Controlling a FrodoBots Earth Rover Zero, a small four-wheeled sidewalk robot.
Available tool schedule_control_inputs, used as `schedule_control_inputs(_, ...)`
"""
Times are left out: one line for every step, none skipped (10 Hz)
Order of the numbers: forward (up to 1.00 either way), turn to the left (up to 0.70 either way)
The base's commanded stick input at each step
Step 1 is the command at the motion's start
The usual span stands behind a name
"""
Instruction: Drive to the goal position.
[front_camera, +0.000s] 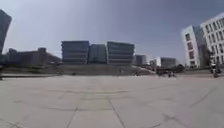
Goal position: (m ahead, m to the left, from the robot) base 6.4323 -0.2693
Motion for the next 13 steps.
schedule_control_inputs(0.45,0.00)
schedule_control_inputs(0.45,0.00)
schedule_control_inputs(0.45,0.00)
schedule_control_inputs(0.45,0.12)
schedule_control_inputs(0.45,0.27)
schedule_control_inputs(0.45,0.14)
schedule_control_inputs(0.45,0.12)
schedule_control_inputs(0.45,0.27)
schedule_control_inputs(0.45,0.23)
schedule_control_inputs(0.45,0.12)
schedule_control_inputs(0.45,0.27)
schedule_control_inputs(0.45,0.19)
schedule_control_inputs(0.45,0.15)
